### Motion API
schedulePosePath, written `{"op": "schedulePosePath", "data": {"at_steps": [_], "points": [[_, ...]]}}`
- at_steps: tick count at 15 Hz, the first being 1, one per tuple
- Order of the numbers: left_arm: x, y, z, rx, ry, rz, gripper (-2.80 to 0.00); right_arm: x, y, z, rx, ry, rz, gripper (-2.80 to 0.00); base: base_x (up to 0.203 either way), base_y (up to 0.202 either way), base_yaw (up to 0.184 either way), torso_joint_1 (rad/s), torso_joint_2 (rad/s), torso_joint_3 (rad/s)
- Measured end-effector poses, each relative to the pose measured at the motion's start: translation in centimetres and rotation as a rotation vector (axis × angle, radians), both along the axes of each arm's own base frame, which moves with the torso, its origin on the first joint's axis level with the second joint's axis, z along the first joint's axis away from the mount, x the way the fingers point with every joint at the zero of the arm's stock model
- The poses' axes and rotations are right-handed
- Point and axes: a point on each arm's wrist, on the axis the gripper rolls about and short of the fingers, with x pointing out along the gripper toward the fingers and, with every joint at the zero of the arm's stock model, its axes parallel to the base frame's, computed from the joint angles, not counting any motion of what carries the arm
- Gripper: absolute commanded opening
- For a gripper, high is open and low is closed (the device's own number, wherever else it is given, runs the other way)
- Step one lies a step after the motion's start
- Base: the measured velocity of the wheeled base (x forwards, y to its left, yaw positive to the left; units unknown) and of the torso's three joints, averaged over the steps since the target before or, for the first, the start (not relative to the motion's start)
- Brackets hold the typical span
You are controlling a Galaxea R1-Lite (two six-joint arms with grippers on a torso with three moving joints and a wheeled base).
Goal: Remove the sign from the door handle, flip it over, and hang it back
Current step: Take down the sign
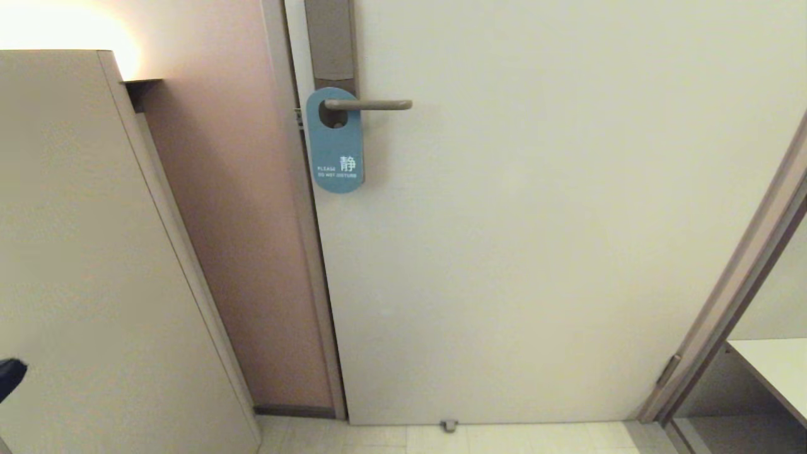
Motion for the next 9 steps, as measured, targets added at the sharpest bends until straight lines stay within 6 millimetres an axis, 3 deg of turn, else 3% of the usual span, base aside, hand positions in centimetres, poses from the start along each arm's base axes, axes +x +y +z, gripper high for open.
{"op": "schedulePosePath", "data": {"at_steps": [6,9], "points": [[5.8,-0.4,2.7,0.012,0.054,0.091,-2.8,0.0,0.0,0.0,0.0,0.0,0.0,-2.8,0.0,0.0,0.0,0.0,0.0,0.0],[8.1,-0.2,3.1,0.026,0.102,0.121,-2.8,0.0,0.0,0.0,0.0,0.0,0.0,-2.8,0.0,0.0,0.0,0.0,0.0,0.0]]}}
